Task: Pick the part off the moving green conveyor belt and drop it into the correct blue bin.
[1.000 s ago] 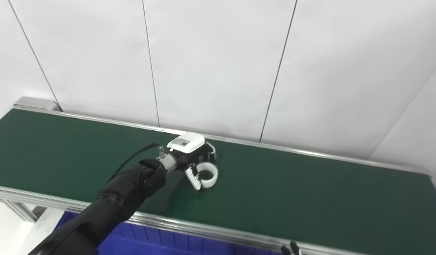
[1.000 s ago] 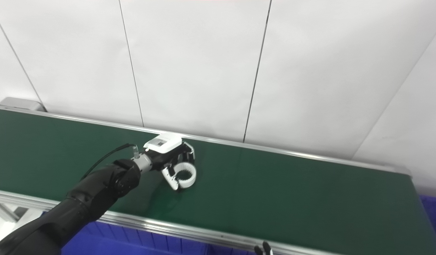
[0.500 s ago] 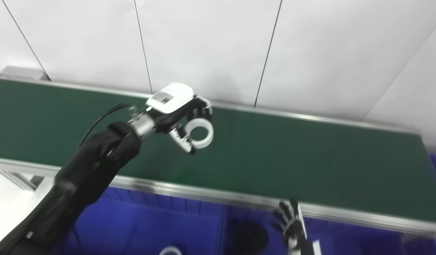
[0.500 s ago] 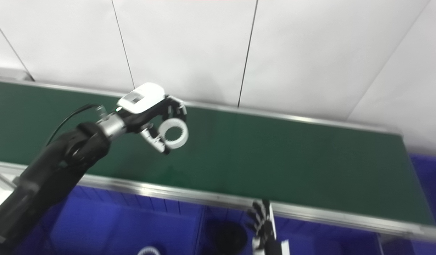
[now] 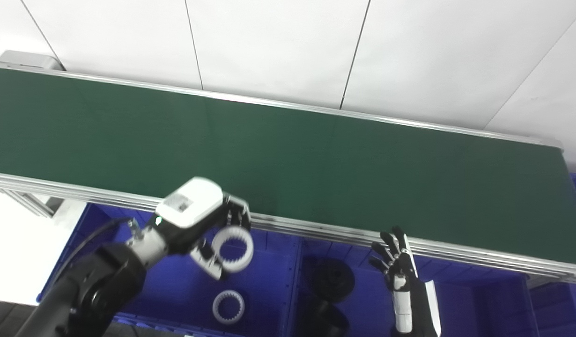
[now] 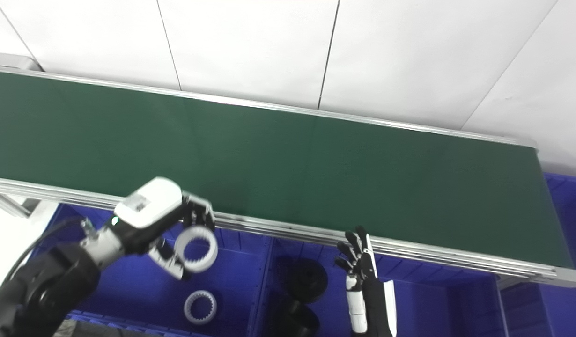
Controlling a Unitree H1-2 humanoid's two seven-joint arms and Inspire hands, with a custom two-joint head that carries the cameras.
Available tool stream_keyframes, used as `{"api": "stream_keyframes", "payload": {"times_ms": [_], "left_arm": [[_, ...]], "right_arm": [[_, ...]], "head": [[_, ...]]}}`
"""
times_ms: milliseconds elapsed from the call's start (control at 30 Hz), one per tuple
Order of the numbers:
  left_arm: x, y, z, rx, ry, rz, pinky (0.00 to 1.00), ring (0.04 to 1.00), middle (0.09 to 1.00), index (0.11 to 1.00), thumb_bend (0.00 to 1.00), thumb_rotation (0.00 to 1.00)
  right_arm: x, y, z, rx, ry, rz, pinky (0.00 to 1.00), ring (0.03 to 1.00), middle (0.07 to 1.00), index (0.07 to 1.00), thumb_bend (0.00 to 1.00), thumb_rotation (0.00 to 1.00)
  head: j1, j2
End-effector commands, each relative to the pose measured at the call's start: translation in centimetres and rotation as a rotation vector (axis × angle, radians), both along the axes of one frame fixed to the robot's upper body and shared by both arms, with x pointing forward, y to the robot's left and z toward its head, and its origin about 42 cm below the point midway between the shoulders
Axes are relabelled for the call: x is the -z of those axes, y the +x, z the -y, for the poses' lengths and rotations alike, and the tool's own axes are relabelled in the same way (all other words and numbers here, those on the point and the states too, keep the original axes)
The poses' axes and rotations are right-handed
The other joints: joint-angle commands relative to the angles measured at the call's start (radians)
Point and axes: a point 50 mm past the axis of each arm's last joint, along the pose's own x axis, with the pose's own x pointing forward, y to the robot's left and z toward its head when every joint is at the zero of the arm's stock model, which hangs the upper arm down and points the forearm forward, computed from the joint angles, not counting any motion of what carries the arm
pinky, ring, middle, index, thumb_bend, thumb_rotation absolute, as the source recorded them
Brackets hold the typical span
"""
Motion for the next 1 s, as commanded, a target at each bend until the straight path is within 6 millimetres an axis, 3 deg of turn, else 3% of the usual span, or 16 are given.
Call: {"api": "stream_keyframes", "payload": {"times_ms": [0,300,367,400,433,467,533,600,800,967], "left_arm": [[-1.2,0.0,-0.5,-0.006,0.009,0.064,0.52,0.487,0.497,0.481,0.52,0.0],[0.4,-0.4,-0.8,-0.008,0.013,0.076,0.53,0.511,0.497,0.482,0.52,0.0],[0.3,-0.3,-1.0,0.002,0.017,0.08,0.57,0.584,0.581,0.488,0.52,0.04],[0.5,-0.3,-1.2,0.007,0.026,0.086,0.6,0.637,0.648,0.591,0.74,0.15],[0.7,-0.3,-1.4,0.013,0.042,0.093,0.66,0.708,0.726,0.685,0.87,0.24],[1.0,-0.3,-1.6,0.02,0.054,0.101,0.8,0.831,0.855,0.808,0.95,0.37],[1.2,-0.3,-1.9,0.029,0.067,0.114,0.95,0.948,0.973,0.93,0.99,0.5],[1.0,-0.3,-1.9,0.033,0.075,0.118,0.98,0.966,0.991,0.962,1.0,0.55],[-0.1,-0.5,-1.7,0.005,0.01,0.106,0.95,0.957,0.991,0.972,1.0,0.54],[-1.7,-2.0,-0.9,-0.067,-0.217,0.041,0.94,0.954,0.992,0.964,1.0,0.55]], "right_arm": [[-1.0,0.3,-0.3,0.004,0.015,0.035,0.8,0.869,0.926,0.98,0.86,1.0],[-0.9,0.1,-0.8,-0.005,0.021,0.037,0.8,0.886,0.93,0.98,0.84,1.0],[-0.9,0.1,-0.9,0.0,0.023,0.035,0.8,0.882,0.929,0.981,0.84,1.0],[-1.0,0.1,-1.0,0.001,0.024,0.034,0.79,0.881,0.929,0.981,0.85,1.0],[-1.0,0.1,-1.0,0.001,0.024,0.034,0.8,0.882,0.931,0.982,0.86,1.0],[-1.0,0.2,-1.1,0.0,0.023,0.035,0.8,0.884,0.932,0.983,0.86,1.0],[-1.0,0.2,-1.1,0.0,0.024,0.038,0.8,0.885,0.933,0.981,0.86,1.0],[-1.0,0.2,-1.1,0.0,0.026,0.043,0.8,0.885,0.934,0.982,0.86,1.0],[-1.2,0.3,-1.1,0.001,0.025,0.056,0.79,0.885,0.935,0.979,0.86,1.0],[-1.3,0.2,-0.9,0.023,0.0,0.06,0.85,0.902,0.937,0.972,0.87,1.0]], "head": [[-0.018,0.004],[-0.023,0.0],[-0.026,-0.002],[-0.027,-0.001],[-0.028,-0.001],[-0.03,0.0],[-0.034,0.001],[-0.036,0.003],[-0.04,0.01],[-0.053,0.016]]}}
